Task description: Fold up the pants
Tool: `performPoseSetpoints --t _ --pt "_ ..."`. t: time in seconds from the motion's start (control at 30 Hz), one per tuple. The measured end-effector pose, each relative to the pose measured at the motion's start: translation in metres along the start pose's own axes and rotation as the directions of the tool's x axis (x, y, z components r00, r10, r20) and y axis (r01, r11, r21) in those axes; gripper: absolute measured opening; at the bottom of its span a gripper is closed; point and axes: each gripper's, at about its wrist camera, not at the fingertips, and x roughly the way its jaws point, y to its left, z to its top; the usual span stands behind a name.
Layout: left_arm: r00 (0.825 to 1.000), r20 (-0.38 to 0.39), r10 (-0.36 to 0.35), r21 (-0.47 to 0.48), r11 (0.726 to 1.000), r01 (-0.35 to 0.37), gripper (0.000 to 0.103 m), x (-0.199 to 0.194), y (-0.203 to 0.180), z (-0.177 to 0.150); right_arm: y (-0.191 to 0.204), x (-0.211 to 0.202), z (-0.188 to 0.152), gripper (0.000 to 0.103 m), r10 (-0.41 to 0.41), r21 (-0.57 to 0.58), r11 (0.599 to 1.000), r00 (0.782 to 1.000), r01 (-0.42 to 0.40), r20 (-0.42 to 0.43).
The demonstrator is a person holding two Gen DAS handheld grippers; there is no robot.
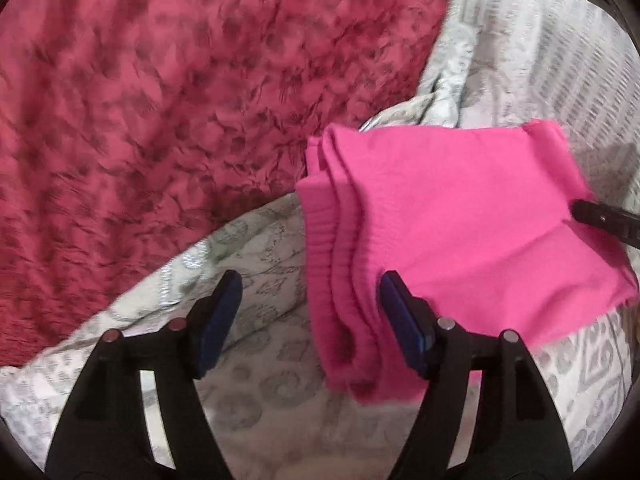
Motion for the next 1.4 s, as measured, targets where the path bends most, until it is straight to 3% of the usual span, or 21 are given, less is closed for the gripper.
performPoseSetpoints --t 0.13,0.23,0.4,0.5,0.73,1.03,1.4 --pt "0.998 0.058 -0.009 0.024 1.0 0.007 0.073 -0.06 -0.005 -0.01 0.028 -0.036 -0.008 0.044 -0.165 -0.049 0.985 0.986 0.165 -0.004" --pt "0.996 0.087 -0.022 0.026 0.999 0.02 0.073 -0.111 -0.011 -0.018 0.049 -0.09 -0.021 0.045 -0.126 -0.121 0.984 0.992 0.128 0.025" --pt "0.989 0.144 -0.037 0.031 0.999 0.033 0.074 -0.201 -0.026 -0.033 0.08 -0.196 -0.044 0.056 -0.068 -0.18 0.98 0.995 0.081 0.08" --pt "0.984 0.174 -0.034 0.018 0.999 0.031 0.08 -0.256 -0.032 -0.048 0.094 -0.247 -0.054 0.059 -0.045 -0.191 0.98 0.994 0.063 0.101" --pt "0.973 0.219 -0.068 0.022 0.998 0.064 0.082 -0.347 -0.042 -0.091 0.116 -0.337 -0.103 0.066 -0.001 -0.206 0.979 0.997 0.016 0.074" --pt "0.971 0.235 -0.053 -0.037 0.997 0.064 0.082 -0.416 -0.043 -0.157 0.129 -0.405 -0.185 0.067 -0.014 -0.149 0.989 0.997 0.025 0.073" --pt "0.957 0.286 -0.045 -0.04 0.997 0.059 0.082 -0.465 -0.048 -0.198 0.152 -0.457 -0.22 0.069 -0.027 -0.142 0.989 0.988 0.049 0.149"
